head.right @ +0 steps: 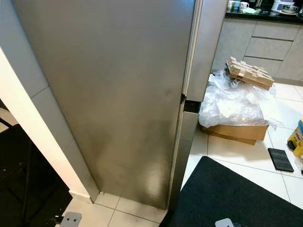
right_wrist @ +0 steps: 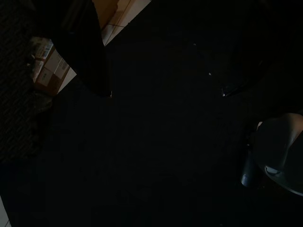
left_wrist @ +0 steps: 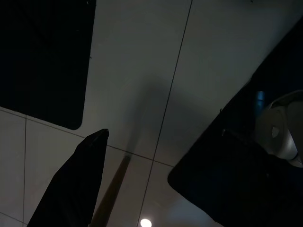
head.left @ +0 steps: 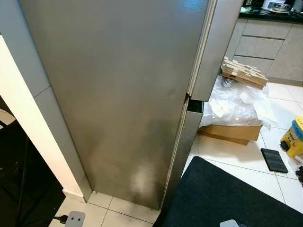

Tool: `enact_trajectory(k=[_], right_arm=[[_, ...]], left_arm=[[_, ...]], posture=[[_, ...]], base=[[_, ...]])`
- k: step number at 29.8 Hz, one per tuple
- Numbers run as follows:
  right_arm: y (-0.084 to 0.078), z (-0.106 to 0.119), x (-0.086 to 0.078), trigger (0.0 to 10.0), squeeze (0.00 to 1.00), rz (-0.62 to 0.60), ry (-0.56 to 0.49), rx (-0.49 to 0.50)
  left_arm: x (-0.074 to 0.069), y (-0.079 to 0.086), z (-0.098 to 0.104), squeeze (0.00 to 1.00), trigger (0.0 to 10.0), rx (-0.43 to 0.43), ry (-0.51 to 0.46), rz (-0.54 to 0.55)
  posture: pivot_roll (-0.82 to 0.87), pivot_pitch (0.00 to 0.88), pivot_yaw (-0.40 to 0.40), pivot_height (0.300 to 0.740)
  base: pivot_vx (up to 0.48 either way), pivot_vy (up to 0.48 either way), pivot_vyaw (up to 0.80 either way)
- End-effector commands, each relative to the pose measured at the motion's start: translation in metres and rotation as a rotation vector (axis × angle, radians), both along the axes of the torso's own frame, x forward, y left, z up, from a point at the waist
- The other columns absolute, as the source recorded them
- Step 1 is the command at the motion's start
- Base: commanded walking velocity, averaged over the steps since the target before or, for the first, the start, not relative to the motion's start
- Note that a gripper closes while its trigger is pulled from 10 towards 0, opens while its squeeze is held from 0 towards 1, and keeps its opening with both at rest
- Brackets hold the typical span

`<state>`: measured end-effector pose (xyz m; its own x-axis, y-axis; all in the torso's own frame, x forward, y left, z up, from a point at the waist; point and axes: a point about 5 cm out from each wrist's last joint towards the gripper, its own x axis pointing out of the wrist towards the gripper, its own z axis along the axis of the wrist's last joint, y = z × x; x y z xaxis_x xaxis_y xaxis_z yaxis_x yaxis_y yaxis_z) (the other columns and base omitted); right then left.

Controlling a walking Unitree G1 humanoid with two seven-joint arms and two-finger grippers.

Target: Restocking fridge

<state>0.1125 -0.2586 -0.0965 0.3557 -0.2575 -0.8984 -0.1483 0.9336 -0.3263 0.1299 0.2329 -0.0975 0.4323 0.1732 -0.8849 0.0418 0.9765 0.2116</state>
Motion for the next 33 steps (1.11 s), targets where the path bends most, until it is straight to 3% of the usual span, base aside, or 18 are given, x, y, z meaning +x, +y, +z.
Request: enact_trajectory(k=[1, 33], right_arm=[[0.0020, -0.0009, -0.0010, 10.0, 0.00, -0.015, -0.002, 0.016], [0.0044, -0.0014, -0.0001, 10.0, 0.00, -0.007, -0.001, 0.022]], left_arm=[[-0.0035, -0.0024, -0.0019, 0.00, 10.0, -0.007, 0.019, -0.003], [-0.0052, -0.0033, -0.0028, 0.00, 10.0, -0.006, 0.038, -0.015]], posture=[[0.04, 0.000, -0.005, 0.740], [0.05, 0.000, -0.004, 0.740]], base=[[0.000, 0.000, 0.00], [0.000, 0.030, 0.00]])
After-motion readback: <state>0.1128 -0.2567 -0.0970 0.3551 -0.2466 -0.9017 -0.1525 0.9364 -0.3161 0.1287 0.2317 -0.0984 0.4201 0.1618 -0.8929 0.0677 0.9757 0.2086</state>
